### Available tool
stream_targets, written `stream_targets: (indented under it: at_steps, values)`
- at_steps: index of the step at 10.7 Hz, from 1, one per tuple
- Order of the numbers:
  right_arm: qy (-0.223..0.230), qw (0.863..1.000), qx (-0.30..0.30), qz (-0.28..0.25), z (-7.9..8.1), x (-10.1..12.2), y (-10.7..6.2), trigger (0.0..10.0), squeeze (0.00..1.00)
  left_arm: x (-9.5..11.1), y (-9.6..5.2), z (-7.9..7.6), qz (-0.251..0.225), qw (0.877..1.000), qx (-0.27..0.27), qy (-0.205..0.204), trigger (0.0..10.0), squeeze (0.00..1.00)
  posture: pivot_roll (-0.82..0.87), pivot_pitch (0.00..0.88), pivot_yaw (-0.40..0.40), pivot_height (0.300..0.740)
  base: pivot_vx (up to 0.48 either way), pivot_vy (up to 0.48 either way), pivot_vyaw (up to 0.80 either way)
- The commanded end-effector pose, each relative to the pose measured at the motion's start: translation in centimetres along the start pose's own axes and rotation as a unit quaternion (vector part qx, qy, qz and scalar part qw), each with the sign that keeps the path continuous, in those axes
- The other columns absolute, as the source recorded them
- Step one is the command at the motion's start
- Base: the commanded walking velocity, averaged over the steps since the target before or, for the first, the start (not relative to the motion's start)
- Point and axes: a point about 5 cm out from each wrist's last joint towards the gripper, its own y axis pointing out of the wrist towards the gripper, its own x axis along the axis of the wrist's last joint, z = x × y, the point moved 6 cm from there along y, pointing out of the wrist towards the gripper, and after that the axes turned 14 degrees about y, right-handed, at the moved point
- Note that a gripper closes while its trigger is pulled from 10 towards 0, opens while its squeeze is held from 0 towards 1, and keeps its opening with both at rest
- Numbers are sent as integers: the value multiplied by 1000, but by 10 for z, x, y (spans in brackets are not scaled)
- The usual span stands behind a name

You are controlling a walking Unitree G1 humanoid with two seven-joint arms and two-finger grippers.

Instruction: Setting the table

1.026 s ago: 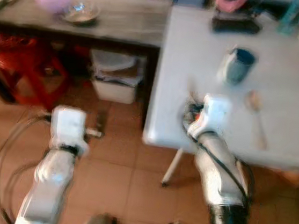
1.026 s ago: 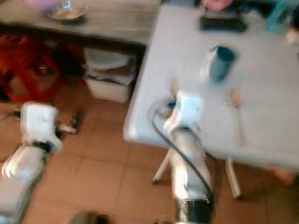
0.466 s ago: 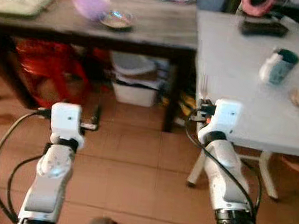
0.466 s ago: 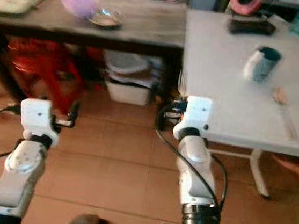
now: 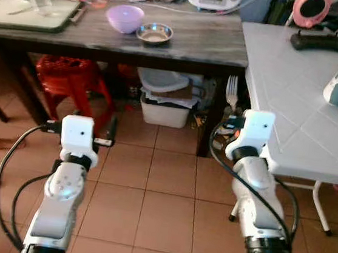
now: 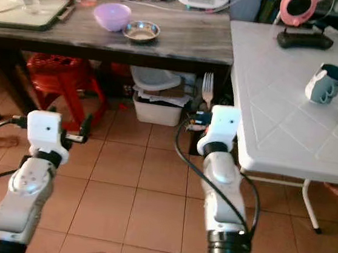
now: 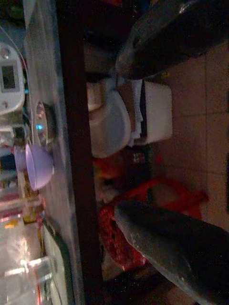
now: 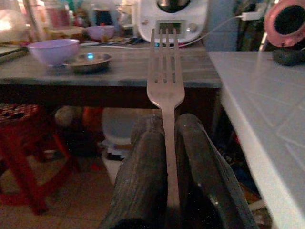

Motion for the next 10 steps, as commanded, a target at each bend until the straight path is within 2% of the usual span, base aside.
stream_targets:
  at_steps: [1, 4, 10]
  values:
    - [-1, 1000, -5, -7, -5, 4, 0, 0, 0, 3, 0, -4, -4, 1000, -5, 3, 10000, 0, 24, 46, 60, 740, 480, 0, 0]
    - [0, 1000, -4, -9, -2, 4, 0, 0, 0, 5, 2, -10, -8, 1000, -14, -7, 10000, 0, 23, 44, 63, 740, 480, 0, 0]
    - [4, 1000, 2, -11, 3, 4, 3, 0, 0, 6, 3, -11, -10, 1000, -19, -4, 10000, 0, 32, 50, 59, 740, 452, 0, 0]
